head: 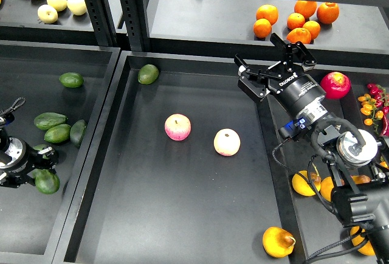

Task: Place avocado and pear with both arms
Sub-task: 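Lower the avocado among the other avocados and open the left gripper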

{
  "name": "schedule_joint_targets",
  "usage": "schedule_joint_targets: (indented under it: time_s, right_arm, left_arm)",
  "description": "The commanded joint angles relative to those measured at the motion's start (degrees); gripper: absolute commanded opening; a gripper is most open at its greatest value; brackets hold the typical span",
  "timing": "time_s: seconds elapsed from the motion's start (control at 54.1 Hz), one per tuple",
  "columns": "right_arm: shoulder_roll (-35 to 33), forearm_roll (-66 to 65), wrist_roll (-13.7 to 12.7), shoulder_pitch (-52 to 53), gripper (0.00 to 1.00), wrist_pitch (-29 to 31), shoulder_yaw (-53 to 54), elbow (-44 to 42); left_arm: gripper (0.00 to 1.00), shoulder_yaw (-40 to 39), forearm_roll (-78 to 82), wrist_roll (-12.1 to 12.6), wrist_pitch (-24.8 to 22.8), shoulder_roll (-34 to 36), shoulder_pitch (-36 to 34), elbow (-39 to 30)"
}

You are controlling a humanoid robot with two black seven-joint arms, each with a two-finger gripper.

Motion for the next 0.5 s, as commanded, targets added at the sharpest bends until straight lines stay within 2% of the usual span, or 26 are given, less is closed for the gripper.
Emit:
schedule_joint_targets:
  time_s: [0.0,0.407,0.481]
  right_arm:
    - [0.0,0.0,0.0,0.0,1.00,0.0,0.0,-0.1]
    - [0.0,0.0,0.0,0.0,1.00,0.0,0.0,0.0]
    - [0.0,0.0,0.0,0.0,1.00,0.0,0.0,0.0]
  left_arm:
    - [0.42,-1.3,0.8,0.0,0.0,-0.1,1.3,0.1]
    - [0.54,-1.5,1.4,0.0,0.0,-1.3,1.6,0.4]
    - [0.61,-1.7,1.4,0.0,0.0,-1.3,1.5,0.4]
